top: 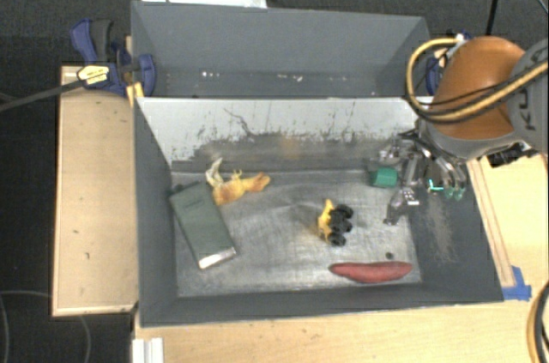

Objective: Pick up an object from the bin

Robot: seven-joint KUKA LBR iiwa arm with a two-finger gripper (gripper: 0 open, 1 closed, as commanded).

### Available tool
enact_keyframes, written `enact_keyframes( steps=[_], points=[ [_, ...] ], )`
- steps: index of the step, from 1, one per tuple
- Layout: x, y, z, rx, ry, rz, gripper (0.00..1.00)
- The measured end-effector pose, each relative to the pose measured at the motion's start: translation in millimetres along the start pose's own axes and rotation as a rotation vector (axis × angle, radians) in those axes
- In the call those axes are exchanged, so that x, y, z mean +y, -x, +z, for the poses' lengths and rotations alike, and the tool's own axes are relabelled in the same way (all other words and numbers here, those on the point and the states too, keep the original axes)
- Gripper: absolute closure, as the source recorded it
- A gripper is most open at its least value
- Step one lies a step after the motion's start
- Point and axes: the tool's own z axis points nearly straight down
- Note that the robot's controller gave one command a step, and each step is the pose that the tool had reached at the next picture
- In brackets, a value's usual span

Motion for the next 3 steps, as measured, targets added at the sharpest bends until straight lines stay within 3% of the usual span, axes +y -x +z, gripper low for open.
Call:
enact_keyframes(
  steps=[1,2,3],
  points=[
    [0,2.0,-5,-0.008,-0.001,-0.003,0.00],
    [49,-6.5,30,-0.010,-0.002,-0.077,0.00],
    [99,-19.0,55,-0.007,0.001,-0.272,0.00]
  ],
)
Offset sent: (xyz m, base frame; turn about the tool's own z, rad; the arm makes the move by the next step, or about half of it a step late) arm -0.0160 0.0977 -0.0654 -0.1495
